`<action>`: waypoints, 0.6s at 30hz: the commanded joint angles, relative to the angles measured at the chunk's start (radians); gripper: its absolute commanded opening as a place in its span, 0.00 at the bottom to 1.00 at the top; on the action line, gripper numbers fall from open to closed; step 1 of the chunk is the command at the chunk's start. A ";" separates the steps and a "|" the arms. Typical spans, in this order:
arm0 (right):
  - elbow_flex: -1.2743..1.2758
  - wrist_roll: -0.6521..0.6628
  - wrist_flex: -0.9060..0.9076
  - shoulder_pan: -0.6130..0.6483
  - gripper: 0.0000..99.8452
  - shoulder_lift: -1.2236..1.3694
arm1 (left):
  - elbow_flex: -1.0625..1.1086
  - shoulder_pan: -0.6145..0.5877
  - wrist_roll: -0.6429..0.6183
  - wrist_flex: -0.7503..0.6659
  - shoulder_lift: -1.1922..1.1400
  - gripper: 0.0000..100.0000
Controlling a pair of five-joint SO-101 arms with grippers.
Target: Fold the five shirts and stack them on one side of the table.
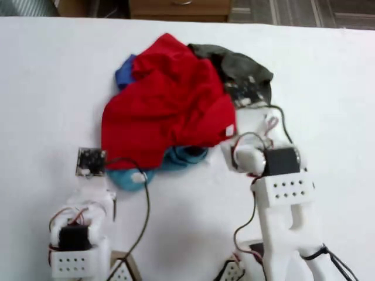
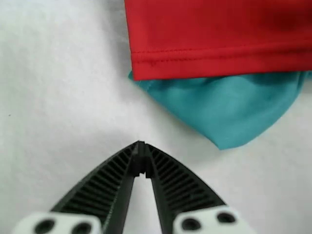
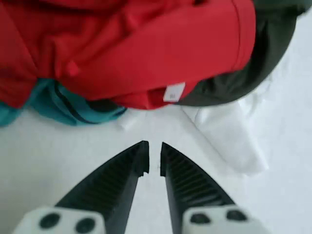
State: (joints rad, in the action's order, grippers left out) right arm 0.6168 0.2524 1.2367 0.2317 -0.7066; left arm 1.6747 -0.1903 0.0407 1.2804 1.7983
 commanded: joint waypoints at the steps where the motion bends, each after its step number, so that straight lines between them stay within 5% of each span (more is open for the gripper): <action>1: -0.058 -0.008 -0.082 0.012 0.05 0.005 | 0.019 0.009 -0.006 0.005 0.023 0.03; 18: -0.058 -0.006 -0.053 -0.025 0.14 -0.004 | 0.019 0.014 -0.008 0.002 0.025 0.03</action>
State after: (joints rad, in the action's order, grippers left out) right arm 0.6030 0.2524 1.1784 0.2163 -0.7066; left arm 1.6747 -0.1903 0.0407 1.2804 1.7983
